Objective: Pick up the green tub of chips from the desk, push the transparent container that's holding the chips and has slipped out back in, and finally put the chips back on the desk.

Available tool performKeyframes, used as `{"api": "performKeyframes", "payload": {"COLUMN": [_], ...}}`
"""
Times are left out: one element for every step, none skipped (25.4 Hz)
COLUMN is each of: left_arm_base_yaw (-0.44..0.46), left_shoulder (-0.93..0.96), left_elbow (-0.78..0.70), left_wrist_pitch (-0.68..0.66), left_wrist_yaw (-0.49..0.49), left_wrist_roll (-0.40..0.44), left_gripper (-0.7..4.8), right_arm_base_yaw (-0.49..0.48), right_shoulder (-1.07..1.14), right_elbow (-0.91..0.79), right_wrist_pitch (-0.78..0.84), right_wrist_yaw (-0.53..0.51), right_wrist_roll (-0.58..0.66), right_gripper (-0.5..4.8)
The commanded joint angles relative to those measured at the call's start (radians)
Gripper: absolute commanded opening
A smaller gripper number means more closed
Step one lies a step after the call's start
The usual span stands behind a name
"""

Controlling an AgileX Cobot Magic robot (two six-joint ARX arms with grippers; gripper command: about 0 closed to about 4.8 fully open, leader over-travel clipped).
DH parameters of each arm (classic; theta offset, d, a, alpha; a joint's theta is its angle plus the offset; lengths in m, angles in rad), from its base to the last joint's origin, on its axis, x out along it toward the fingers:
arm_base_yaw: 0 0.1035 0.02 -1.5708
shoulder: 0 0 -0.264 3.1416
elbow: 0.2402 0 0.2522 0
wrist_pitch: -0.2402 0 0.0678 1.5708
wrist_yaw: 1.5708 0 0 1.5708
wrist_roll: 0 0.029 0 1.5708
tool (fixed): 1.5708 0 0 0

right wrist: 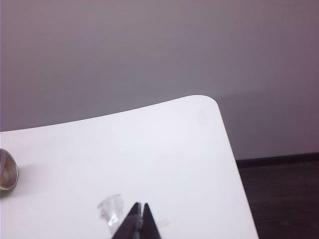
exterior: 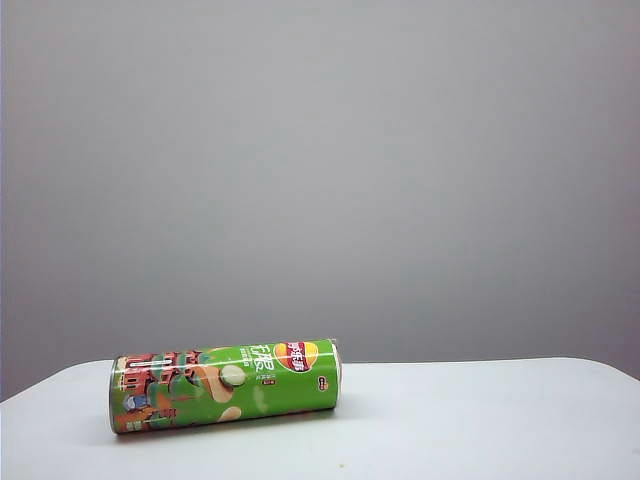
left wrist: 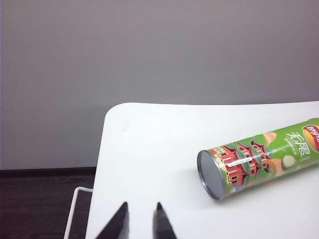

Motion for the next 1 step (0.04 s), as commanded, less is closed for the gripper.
{"api": "performKeyframes", "payload": {"left_arm_base_yaw": [0.000], "left_shoulder": [0.000], "left_elbow": [0.000], "left_wrist_pitch": [-0.008], "left_wrist_yaw": [-0.003], "left_wrist_roll": [0.000], "left_gripper": [0.66], "right_arm_base_yaw": [0.001], "right_shoulder": [0.000], "right_elbow": [-0.006], "right_wrist_pitch": [0.006], "right_wrist_yaw": [0.003], "right_wrist_roll": [-0.003], "right_gripper": [-0.01]}}
